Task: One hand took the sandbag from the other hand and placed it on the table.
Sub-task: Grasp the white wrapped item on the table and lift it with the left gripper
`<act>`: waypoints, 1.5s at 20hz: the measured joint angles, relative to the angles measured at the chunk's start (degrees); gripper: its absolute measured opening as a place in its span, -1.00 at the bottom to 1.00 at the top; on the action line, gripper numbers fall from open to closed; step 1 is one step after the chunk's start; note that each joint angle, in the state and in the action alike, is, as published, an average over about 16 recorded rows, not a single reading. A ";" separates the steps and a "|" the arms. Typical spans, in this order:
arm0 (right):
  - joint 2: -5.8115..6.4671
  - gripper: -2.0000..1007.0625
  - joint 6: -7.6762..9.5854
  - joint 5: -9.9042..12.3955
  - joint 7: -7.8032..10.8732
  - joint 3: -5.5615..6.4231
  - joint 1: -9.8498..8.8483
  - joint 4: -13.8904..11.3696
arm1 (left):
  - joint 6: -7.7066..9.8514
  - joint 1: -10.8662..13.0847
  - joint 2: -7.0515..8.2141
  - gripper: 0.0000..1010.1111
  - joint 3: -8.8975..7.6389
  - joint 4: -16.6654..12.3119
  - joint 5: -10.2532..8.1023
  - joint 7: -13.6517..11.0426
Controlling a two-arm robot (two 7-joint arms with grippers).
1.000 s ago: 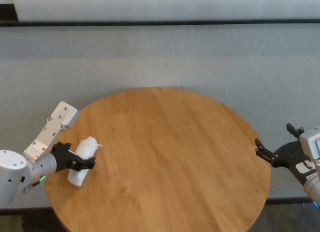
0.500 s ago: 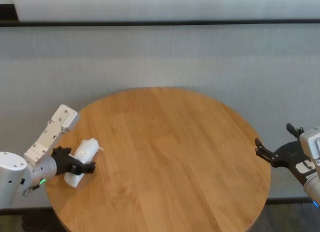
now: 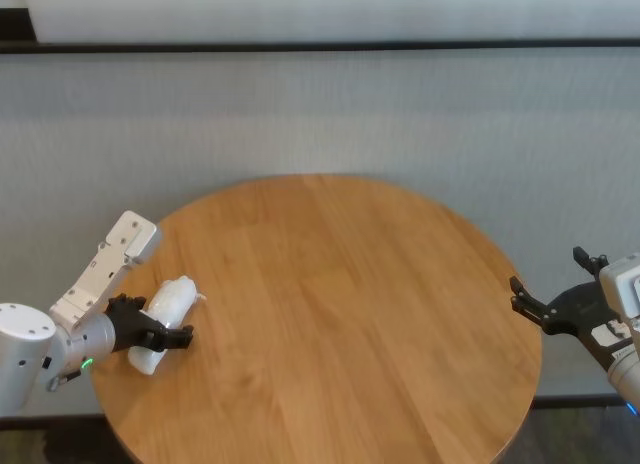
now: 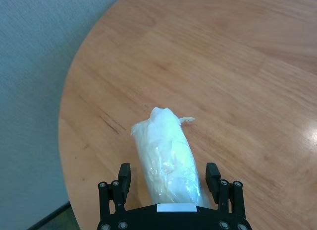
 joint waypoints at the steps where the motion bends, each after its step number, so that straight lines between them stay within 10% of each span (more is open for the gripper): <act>1: 0.00 0.99 0.00 0.00 0.00 0.00 0.00 0.00 | -0.04 -0.02 -0.03 0.98 -0.02 0.02 0.05 -0.02; 19: 0.00 0.99 0.00 0.00 0.00 0.00 0.00 0.00 | -0.20 0.04 0.00 0.93 -0.07 -0.21 0.09 0.23; 30: 0.00 0.99 0.00 0.00 0.00 0.00 0.00 0.00 | -0.16 0.10 0.05 0.50 -0.07 -0.33 0.08 0.34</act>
